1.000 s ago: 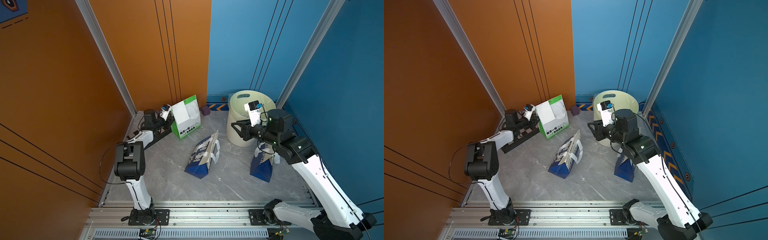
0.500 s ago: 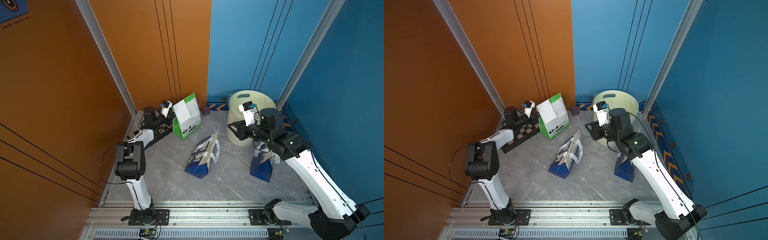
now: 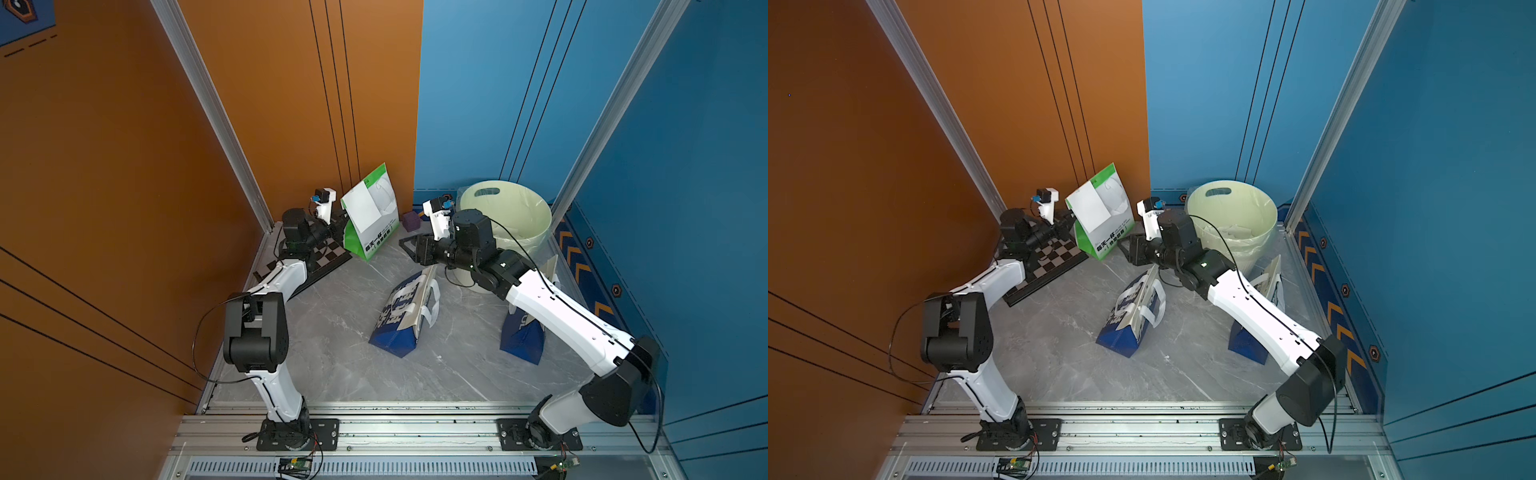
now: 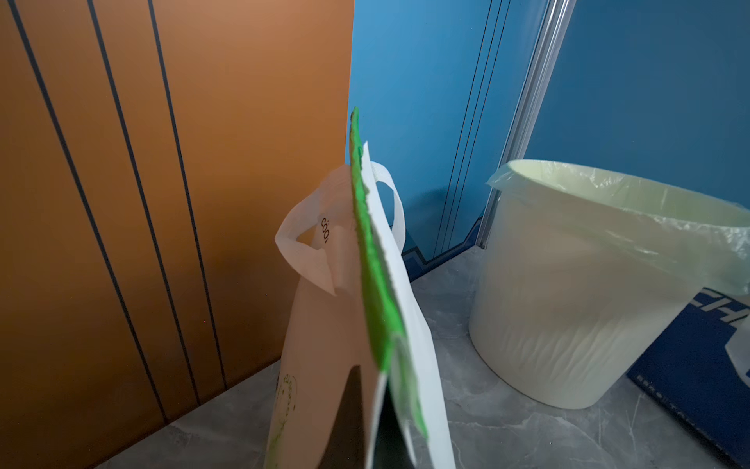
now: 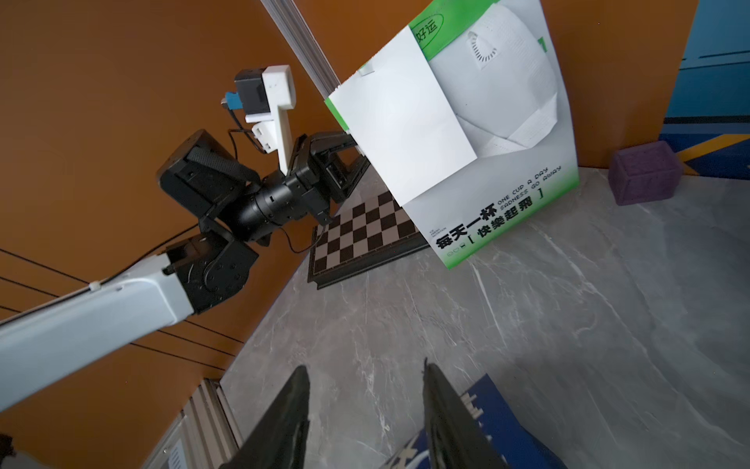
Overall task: Shred takeout receipts and throw away
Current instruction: Pick up the takeout bag at the center of the board, then tear off the takeout receipt from the takeout bag.
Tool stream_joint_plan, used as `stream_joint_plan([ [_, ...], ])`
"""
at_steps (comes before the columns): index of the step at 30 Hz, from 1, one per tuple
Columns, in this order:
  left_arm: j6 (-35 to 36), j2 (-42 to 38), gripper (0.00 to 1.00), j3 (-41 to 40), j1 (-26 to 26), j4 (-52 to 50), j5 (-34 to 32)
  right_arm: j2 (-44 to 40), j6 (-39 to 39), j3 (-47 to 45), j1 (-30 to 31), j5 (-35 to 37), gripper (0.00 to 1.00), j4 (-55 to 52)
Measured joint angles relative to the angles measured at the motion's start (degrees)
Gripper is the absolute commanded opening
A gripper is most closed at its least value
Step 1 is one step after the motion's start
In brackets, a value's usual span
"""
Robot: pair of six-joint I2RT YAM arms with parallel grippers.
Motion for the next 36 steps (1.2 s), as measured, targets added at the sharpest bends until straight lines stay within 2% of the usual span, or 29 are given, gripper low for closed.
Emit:
stream_joint_plan([
  [4, -5.3, -3.9, 0.00, -0.2, -0.6, 0.8, -1.3, 5.9, 5.5, 2.7, 0.4, 0.0, 0.57, 7.4],
  [10, -13.1, -7.9, 0.00, -1.4, -1.9, 1.7, -3.5, 14.4, 13.3, 7.9, 0.3, -0.8, 0.71, 15.0],
  [15, -19.0, -9.3, 0.00, -1.9, -2.6, 1.8, -4.4, 19.0, 19.0, 11.1, 0.1, -2.6, 0.76, 19.4],
  [20, -22.8, -10.3, 0.00, -1.9, -3.1, 1.8, -4.7, 21.7, 23.6, 13.9, -0.2, -3.8, 0.76, 23.1],
  [36, -26.5, -10.6, 0.00, -1.9, -3.5, 1.9, -4.7, 22.3, 27.4, 17.5, -0.1, -4.8, 0.72, 28.0],
])
